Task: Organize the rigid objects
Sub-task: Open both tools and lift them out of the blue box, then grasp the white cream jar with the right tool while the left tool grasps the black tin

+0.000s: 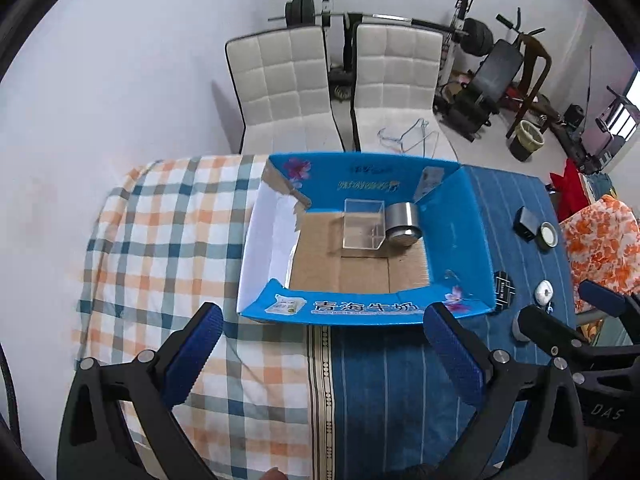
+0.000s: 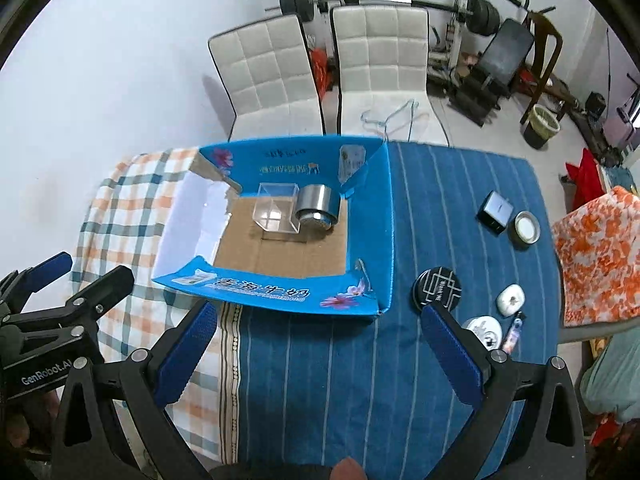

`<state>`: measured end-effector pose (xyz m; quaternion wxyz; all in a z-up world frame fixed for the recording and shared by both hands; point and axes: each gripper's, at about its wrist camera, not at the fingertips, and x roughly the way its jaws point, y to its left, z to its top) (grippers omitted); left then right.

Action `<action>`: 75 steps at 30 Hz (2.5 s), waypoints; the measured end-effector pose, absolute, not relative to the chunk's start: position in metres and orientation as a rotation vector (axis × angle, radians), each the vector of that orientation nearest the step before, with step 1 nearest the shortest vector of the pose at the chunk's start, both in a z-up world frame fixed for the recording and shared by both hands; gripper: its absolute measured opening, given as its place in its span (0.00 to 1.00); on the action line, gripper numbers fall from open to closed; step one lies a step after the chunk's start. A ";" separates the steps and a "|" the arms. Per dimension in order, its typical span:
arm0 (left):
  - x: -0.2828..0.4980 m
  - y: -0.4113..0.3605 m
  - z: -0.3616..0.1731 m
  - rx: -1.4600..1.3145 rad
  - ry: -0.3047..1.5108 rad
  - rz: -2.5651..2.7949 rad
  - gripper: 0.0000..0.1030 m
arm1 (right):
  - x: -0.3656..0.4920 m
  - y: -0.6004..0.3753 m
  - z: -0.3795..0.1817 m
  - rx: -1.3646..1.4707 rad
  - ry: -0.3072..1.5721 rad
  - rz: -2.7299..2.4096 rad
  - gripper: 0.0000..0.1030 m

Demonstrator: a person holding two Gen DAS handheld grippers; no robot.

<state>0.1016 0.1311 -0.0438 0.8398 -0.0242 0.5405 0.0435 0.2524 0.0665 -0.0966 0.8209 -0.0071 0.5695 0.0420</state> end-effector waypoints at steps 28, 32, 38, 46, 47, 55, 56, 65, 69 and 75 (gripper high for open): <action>0.157 -0.093 -0.105 0.003 1.225 -0.245 1.00 | 0.229 -0.231 -0.156 0.337 1.315 -0.285 1.00; 0.189 -0.155 -0.160 0.140 1.313 -0.225 1.00 | 0.232 -0.261 -0.211 0.400 1.407 -0.254 1.00; 0.198 -0.160 -0.196 0.279 1.362 -0.077 1.00 | 0.247 -0.234 -0.302 0.468 1.517 -0.194 0.96; 0.190 -0.132 -0.204 0.312 1.374 0.052 0.98 | 0.258 -0.203 -0.359 0.346 1.589 -0.193 0.77; 0.191 -0.131 -0.202 0.305 1.369 0.063 0.98 | 0.260 -0.195 -0.357 0.280 1.582 -0.177 0.73; 0.196 -0.161 -0.193 0.193 1.381 -0.058 0.98 | 0.250 -0.229 -0.325 0.298 1.573 -0.194 0.70; 0.197 -0.167 -0.196 0.169 1.388 -0.075 0.98 | 0.250 -0.242 -0.316 0.314 1.559 -0.209 0.70; 0.212 -0.205 -0.269 0.054 1.543 -0.122 0.98 | 0.247 -0.317 -0.307 0.333 1.542 -0.374 0.70; 0.223 -0.205 -0.308 0.095 1.603 -0.050 0.99 | 0.247 -0.321 -0.315 0.357 1.548 -0.380 0.70; 0.230 -0.207 -0.324 0.159 1.573 -0.064 0.90 | 0.250 -0.306 -0.327 0.365 1.552 -0.354 0.70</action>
